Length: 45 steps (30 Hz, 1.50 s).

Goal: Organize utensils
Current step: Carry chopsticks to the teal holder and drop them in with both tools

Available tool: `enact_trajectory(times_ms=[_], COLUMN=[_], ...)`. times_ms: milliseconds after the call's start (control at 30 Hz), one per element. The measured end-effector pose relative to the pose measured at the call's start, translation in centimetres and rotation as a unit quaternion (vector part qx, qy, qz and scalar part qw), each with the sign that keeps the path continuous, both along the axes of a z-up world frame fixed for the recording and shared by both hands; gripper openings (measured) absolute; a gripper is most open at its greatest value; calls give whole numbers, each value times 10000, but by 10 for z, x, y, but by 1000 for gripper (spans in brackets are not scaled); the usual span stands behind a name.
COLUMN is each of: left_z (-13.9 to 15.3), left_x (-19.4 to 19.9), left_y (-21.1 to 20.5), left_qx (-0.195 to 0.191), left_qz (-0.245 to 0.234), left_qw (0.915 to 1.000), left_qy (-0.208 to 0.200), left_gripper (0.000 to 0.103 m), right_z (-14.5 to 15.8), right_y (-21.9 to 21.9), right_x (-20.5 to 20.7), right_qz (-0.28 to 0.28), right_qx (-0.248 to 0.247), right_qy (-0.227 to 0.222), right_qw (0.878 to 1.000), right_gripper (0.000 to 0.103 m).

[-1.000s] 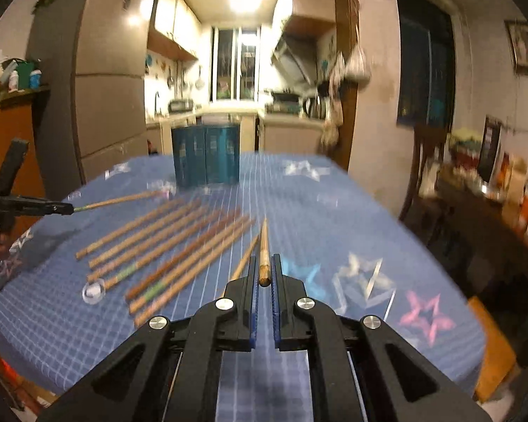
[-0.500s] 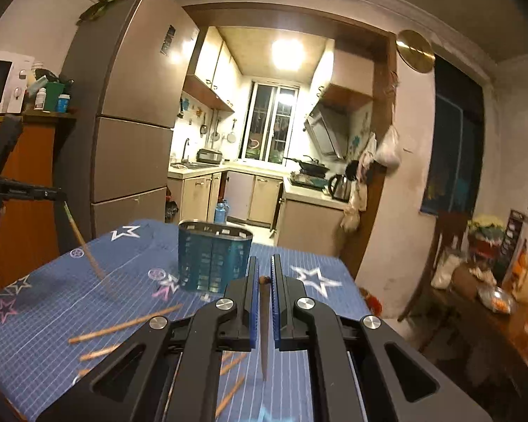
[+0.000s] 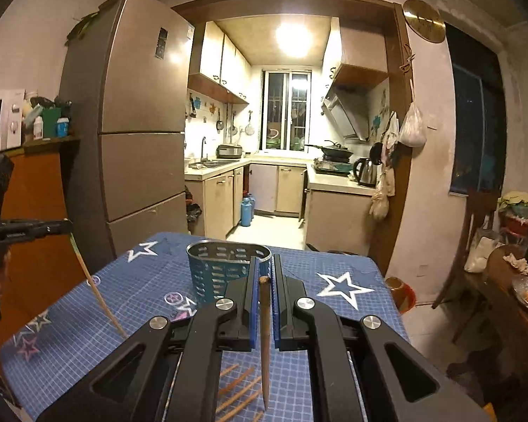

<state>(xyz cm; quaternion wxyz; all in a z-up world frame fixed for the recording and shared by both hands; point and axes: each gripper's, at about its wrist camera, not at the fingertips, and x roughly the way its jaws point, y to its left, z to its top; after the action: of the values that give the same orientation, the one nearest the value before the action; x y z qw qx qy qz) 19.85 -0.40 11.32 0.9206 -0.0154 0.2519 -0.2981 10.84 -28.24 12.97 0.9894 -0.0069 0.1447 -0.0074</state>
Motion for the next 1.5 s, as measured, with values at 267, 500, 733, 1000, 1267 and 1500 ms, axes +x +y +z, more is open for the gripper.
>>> enact_trajectory(times_ms=[267,500,733,1000,1267,1500], left_z=[61,120,118,58,5,14], left_x=[19,53,94,139,154,143], left_y=[-33,-75,-113,-136,-124,-101], left_qx=[-149,-264,-143,80,128,-65], left_qz=[74,197,220,255,378,517], left_qw=[9988,9953,9952,9986,9992,9986], left_qy=[-452,-911,-945,-449,-16,-79], left_gripper=[5,5,5,5,5,6], right_z=[63,126,129,74,7,11], right_y=[5,5,1,0,15,22], right_x=[48,115,197,261,278,252], right_qz=[172,252,107,57,115,71], right_qx=[108,266,314,422,424,387], right_qy=[-218,-416,-382,70,604,424], right_qw=[9996,9985,9987,9991,9972,9983], right_gripper=[8,8,8,8,8,42])
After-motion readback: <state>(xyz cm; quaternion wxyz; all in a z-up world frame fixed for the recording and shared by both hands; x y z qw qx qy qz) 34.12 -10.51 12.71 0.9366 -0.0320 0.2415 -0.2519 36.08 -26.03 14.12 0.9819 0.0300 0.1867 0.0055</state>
